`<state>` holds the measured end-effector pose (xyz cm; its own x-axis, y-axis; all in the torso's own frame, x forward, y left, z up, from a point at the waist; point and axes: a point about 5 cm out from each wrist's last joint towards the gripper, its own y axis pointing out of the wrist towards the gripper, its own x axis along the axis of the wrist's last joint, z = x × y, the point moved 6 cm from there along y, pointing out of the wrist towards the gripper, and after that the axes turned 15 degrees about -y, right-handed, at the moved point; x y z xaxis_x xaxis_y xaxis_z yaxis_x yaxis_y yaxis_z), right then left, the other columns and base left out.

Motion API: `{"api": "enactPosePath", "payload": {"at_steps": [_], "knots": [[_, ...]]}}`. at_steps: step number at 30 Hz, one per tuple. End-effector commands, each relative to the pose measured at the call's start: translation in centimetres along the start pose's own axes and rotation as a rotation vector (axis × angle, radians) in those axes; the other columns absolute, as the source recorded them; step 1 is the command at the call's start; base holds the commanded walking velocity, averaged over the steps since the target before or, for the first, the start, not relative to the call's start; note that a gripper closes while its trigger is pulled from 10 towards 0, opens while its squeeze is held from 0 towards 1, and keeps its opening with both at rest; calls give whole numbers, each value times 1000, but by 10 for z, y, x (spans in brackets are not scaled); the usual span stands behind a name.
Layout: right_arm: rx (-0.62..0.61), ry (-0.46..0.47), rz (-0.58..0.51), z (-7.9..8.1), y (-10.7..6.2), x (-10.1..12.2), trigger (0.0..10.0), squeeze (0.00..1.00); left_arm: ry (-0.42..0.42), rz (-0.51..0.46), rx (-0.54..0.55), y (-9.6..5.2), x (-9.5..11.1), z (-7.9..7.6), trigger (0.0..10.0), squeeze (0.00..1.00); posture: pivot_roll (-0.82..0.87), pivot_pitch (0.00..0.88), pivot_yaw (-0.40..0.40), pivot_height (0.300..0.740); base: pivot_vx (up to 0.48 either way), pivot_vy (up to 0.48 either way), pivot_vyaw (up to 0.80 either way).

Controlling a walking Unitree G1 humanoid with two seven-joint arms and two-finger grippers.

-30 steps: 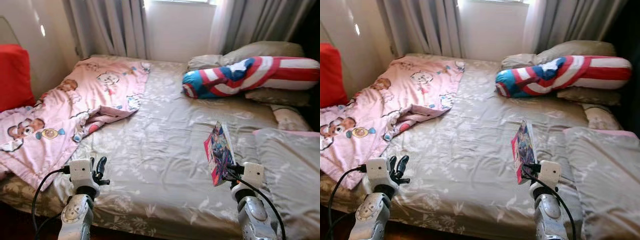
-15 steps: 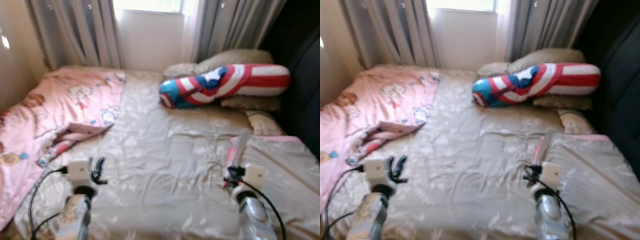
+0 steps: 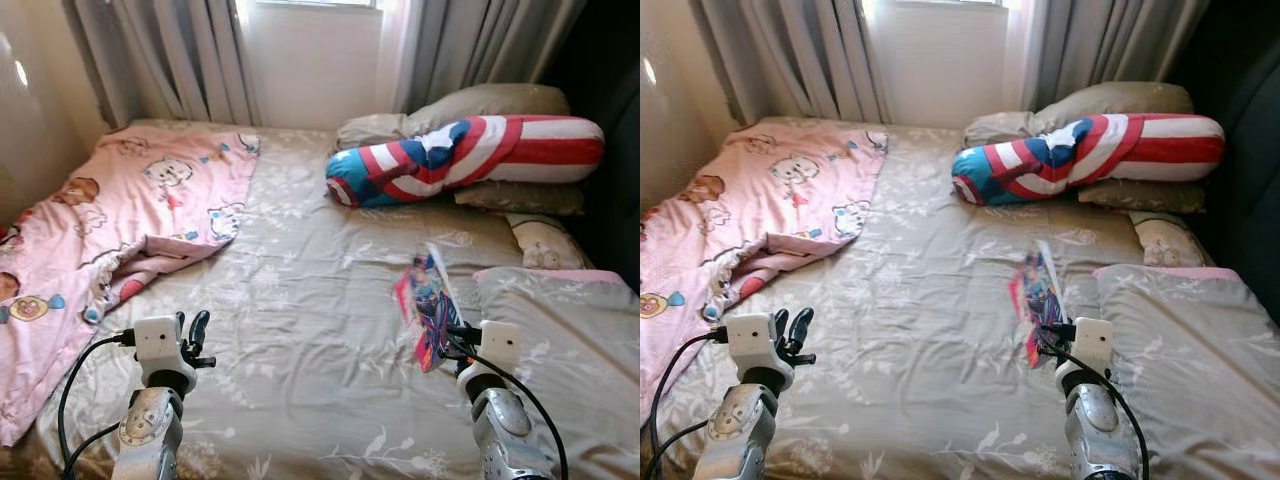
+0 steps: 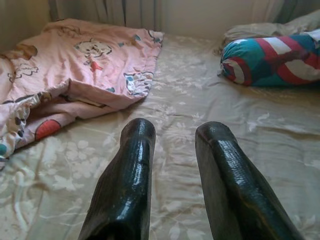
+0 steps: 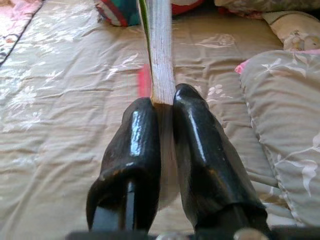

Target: Clean up the room

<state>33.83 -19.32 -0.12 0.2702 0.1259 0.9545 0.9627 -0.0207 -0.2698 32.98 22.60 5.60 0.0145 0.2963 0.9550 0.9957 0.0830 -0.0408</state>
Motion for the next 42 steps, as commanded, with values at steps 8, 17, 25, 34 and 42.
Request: {"api": "enactPosePath", "payload": {"at_steps": [8,17,25,34,42], "knots": [[-10,-20,-39,-3,3,12,10000,0,3,4,-15,1,1,-2,10000,0,49,0,-31,740,0,0,0],[-8,-11,-51,2,2,12,10000,0,11,7,-22,0,2,-2,10000,0,56,0,-26,705,0,0,0],[2,-26,-26,6,3,8,10000,0,16,6,-14,-1,4,2,10000,0,63,0,-23,705,0,0,0],[-7,-12,-48,6,4,12,10000,0,21,7,-14,-1,5,3,10000,0,63,0,-19,676,0,0,0],[-1,-20,-21,9,7,10,10000,0,24,5,-12,-1,7,4,10000,0,72,0,-20,676,0,0,0]]}}
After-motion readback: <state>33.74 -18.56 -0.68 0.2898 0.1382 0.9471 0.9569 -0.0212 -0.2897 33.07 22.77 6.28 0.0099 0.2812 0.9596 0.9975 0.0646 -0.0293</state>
